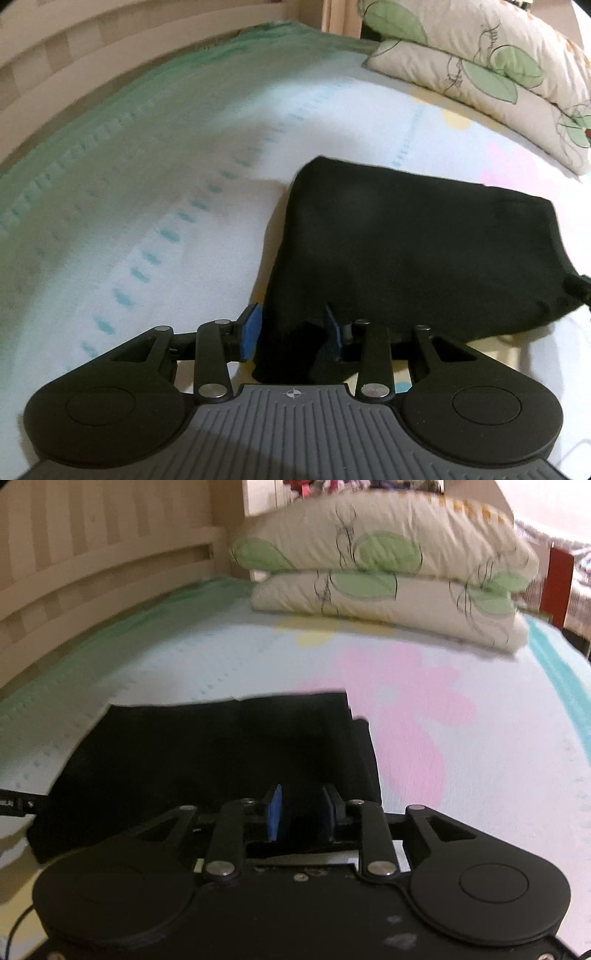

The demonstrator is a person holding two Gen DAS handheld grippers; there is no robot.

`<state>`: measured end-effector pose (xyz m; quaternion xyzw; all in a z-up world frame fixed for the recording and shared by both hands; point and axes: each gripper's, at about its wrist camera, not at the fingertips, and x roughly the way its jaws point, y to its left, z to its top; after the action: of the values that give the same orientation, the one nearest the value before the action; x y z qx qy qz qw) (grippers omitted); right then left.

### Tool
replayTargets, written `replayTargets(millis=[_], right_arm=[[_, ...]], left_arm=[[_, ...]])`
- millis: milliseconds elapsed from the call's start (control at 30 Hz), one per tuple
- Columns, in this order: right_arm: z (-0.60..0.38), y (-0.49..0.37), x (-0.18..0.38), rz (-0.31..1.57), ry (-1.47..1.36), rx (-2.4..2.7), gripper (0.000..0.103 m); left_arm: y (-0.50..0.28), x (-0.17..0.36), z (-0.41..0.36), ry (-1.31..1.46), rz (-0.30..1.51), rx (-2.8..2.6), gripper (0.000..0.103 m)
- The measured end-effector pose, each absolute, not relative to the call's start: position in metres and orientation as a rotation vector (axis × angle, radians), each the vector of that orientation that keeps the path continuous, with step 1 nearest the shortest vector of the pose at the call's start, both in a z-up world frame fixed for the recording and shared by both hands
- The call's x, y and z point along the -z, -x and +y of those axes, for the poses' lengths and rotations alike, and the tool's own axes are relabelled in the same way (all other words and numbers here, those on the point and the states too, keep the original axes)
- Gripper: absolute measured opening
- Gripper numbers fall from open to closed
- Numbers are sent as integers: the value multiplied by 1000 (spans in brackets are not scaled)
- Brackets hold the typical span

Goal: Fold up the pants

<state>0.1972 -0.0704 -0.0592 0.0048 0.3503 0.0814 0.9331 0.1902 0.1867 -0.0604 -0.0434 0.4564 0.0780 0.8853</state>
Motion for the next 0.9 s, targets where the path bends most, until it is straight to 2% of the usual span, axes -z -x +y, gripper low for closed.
replayTargets(millis=[100, 433, 900], right_arm=[[-64, -175, 42, 682, 3, -162, 30], [-43, -115, 8, 657, 49, -143, 33], [-42, -70, -18, 608, -23, -144, 35]], left_arm=[[-176, 47, 181, 68, 920, -178, 37], [-128, 13, 157, 59, 874, -154, 37], [-83, -8, 133, 51, 835, -126, 37]])
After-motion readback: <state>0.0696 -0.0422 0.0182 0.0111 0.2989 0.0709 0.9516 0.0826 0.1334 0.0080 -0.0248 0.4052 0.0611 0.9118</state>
